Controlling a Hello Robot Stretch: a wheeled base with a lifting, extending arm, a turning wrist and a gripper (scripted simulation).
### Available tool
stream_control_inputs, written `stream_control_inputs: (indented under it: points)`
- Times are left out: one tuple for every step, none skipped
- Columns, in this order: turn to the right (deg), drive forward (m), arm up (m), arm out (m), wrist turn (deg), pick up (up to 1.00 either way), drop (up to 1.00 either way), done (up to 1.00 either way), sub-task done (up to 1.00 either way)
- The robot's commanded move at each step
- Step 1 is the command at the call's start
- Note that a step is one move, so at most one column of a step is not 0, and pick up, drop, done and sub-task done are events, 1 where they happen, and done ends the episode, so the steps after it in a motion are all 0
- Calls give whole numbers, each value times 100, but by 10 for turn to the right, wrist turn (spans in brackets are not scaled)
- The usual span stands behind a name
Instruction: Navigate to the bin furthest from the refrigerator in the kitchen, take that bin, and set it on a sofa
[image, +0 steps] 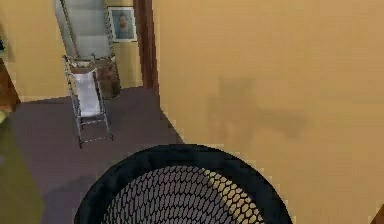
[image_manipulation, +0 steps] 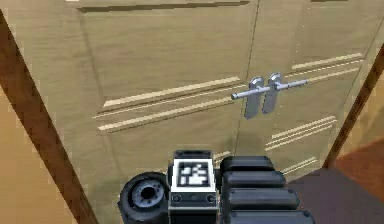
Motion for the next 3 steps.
stream_control_inputs:
  points:
    - [-240, 0, 0, 0, 0, 0, 0, 0, 0]
    - [0, 100, 0, 0, 0, 0, 0, 0, 0]
    - [-30, 0, 0, 0, 0, 0, 0, 0, 0]
